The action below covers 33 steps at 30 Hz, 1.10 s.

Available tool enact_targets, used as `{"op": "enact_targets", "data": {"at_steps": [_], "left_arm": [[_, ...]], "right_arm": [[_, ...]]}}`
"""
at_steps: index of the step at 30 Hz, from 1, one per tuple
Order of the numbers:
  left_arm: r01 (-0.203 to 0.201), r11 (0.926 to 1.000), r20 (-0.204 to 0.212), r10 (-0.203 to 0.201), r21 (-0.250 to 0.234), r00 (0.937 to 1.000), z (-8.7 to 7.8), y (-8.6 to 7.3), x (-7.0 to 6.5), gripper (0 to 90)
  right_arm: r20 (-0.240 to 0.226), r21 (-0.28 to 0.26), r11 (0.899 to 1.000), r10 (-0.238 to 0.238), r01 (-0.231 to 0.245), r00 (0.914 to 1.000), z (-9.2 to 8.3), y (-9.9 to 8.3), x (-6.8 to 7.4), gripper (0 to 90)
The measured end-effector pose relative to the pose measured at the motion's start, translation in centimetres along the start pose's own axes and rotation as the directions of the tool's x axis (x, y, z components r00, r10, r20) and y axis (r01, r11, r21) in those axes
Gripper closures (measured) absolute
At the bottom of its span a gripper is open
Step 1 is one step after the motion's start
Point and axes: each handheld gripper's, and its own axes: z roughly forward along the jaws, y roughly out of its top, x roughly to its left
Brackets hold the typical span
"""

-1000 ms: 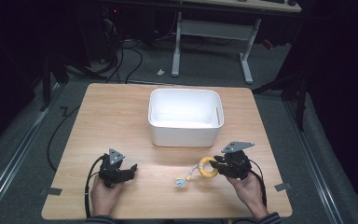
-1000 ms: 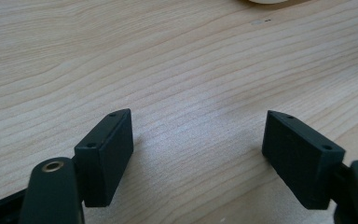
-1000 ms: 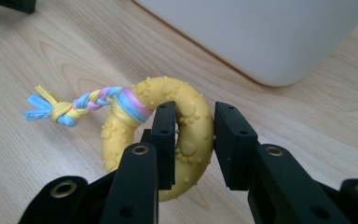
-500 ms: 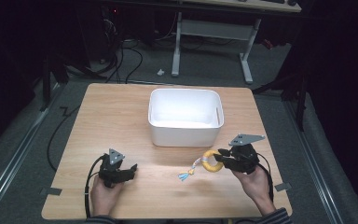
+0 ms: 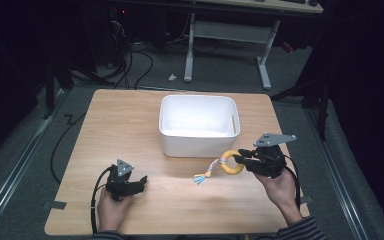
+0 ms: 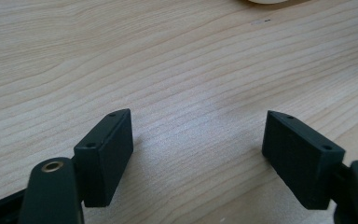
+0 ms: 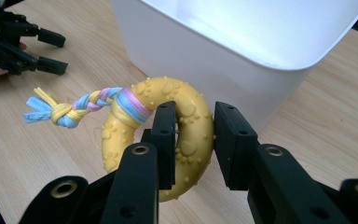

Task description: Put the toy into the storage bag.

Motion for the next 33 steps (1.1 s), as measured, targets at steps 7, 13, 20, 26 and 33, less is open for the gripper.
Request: {"op": "enact_targets", "data": {"at_steps": [7, 13, 20, 26, 33], "left_arm": [[-0.001, 1.0, 0.0, 0.001, 0.0, 1.0, 0.0, 0.0, 0.0, 24.9], [0.0, 1.0, 0.0, 0.0, 0.0, 1.0, 0.0, 0.0, 0.0, 24.9], [-0.001, 1.0, -0.001, 0.001, 0.0, 1.0, 0.0, 0.0, 0.0, 24.9], [-0.001, 1.0, -0.001, 0.001, 0.001, 1.0, 0.0, 0.0, 0.0, 24.8], [-0.001, 1.0, -0.001, 0.001, 0.001, 1.0, 0.0, 0.0, 0.0, 24.8]], "right_arm": [[0.003, -0.011, 1.0, -0.012, 0.012, 0.9999, -0.6, 1.3, -0.3, 71.1], [-0.003, -0.016, 1.0, -0.006, 0.006, 1.0, -0.7, 2.4, -0.8, 71.1], [-0.011, -0.028, 1.0, 0.001, -0.001, 0.9999, -0.9, 3.7, -1.4, 71.2], [-0.014, -0.045, 0.999, 0.011, -0.011, 0.9998, -1.0, 4.7, -2.0, 71.2], [-0.014, -0.05, 0.999, 0.016, -0.016, 0.9998, -0.6, 5.8, -2.4, 71.2]]}}
